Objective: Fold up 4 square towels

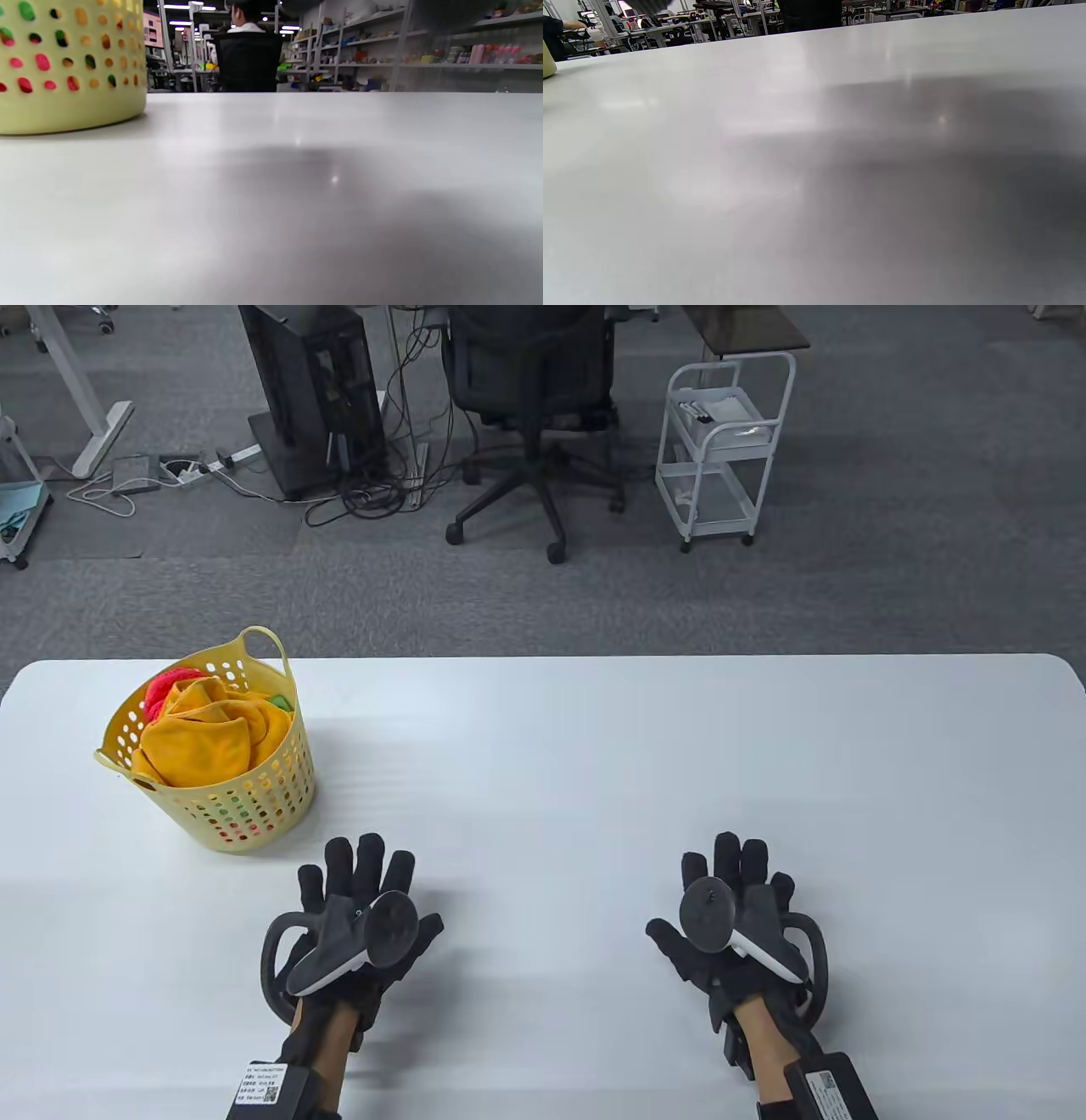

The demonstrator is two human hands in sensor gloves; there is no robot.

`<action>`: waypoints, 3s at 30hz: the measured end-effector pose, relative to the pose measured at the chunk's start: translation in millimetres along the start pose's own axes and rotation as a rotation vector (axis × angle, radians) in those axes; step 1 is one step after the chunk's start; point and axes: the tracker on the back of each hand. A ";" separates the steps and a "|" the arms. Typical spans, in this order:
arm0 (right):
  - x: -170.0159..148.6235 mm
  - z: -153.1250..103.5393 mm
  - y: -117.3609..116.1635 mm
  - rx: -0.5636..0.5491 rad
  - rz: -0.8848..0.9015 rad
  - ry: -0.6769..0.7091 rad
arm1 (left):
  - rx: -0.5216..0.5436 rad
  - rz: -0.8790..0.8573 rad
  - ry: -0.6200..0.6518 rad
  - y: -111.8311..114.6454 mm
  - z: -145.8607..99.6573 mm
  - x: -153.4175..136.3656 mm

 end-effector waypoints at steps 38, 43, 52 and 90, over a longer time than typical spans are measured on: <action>0.4 5.1 -0.5 0.022 0.047 0.010 | -0.052 -0.114 -0.324 -156.1 109.1 -133.2; -2.8 5.1 1.1 0.015 0.056 0.001 | -0.109 -0.205 -0.421 -145.6 127.6 -169.1; -5.3 5.1 1.8 0.007 0.067 -0.008 | -0.119 -0.258 -0.497 -140.7 120.7 -195.9; 2.5 4.9 3.2 -0.039 0.067 0.038 | 0.391 -0.321 -0.141 -234.0 30.1 -131.6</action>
Point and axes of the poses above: the tracker on the back of each hand, its own x axis roughly to the thumb side, its own z axis roughly from the wrist to the fingertips, y = z × x, and after that the axes turned 4 degrees about y, right-handed
